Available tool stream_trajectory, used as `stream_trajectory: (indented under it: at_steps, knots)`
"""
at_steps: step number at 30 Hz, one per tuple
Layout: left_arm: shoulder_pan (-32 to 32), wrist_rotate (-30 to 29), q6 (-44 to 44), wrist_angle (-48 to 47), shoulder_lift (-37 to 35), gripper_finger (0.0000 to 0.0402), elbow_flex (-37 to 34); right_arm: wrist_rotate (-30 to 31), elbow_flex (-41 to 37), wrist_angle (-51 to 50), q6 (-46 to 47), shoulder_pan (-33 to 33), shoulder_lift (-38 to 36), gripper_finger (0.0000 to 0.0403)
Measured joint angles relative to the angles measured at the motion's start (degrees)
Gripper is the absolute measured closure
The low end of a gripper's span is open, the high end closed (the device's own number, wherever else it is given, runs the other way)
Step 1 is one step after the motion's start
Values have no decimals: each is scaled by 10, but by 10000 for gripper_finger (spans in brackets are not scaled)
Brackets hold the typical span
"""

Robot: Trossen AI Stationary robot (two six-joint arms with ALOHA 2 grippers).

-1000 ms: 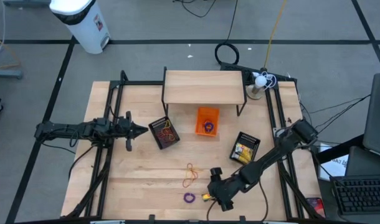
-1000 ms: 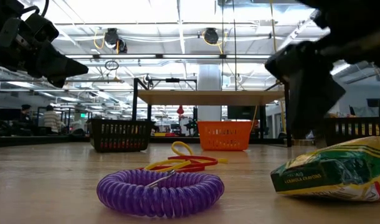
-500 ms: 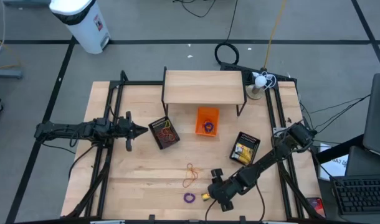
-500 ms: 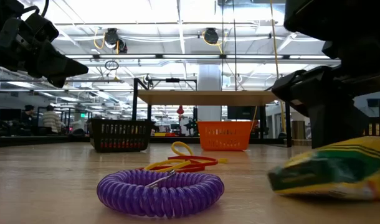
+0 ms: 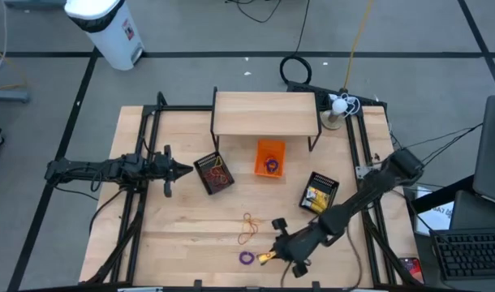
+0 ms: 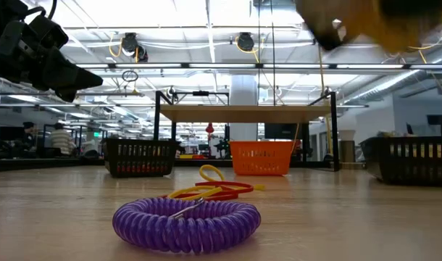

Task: Pick & Place Office Desk Supplies
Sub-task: Put the crayon box into the right black bin

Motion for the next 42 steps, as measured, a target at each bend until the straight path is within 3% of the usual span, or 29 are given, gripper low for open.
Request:
stream_trajectory:
  at_steps: [5,10,13,19,24,28,34,42]
  knots:
    - [0,0,1,0,0,378,0,52,-27,7,-45,0,-108,322]
    - [0,0,1,0,0,378,0,176,-125,51,-41,0,-248,347]
    - [0,0,3,0,0,378,0,266,-204,47,23,0,-337,359]
    - [0,0,3,0,0,378,0,362,-356,-24,209,0,-494,335]
    - [0,-1,3,0,0,378,0,363,-455,-42,308,0,-561,342]
    - [0,-1,3,0,0,378,0,361,-503,-48,364,0,-573,355]
    - [0,-1,0,0,0,378,0,358,-510,-124,434,0,-574,353]
    - [0,-3,2,0,0,378,0,306,-481,-259,491,-1,-575,354]
